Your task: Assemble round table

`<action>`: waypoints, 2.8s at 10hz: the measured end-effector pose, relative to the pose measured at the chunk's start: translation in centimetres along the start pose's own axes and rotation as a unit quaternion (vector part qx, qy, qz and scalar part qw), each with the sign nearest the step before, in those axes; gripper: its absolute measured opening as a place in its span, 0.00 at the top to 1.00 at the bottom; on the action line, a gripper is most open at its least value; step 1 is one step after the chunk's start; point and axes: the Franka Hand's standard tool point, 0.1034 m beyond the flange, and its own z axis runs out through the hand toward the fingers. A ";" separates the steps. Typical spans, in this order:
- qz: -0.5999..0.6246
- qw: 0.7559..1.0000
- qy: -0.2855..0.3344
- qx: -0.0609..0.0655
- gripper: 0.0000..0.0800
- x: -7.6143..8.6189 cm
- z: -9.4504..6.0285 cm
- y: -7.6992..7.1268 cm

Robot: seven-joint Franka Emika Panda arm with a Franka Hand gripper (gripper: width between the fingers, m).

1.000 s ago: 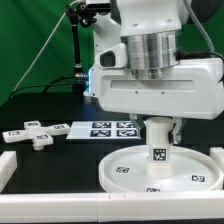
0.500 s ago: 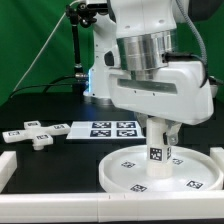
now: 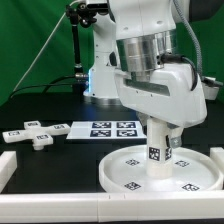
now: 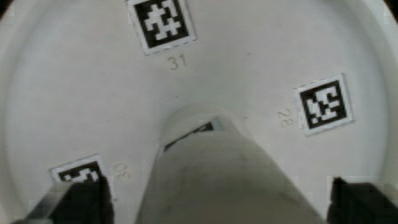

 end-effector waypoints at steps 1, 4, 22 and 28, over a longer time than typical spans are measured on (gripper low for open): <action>-0.004 1.000 0.000 0.000 0.20 -0.1 0.0 0.0; -0.108 0.994 0.003 0.001 0.19 -1.3 -0.5 0.1; -0.546 0.837 -0.008 -0.042 0.19 2.6 -5.2 5.1; -0.740 0.671 0.010 -0.045 0.19 4.5 -4.9 5.9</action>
Offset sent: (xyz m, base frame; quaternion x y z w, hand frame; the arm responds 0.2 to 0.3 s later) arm -0.0209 0.0061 0.0162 -0.0028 0.0398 -0.2277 0.9729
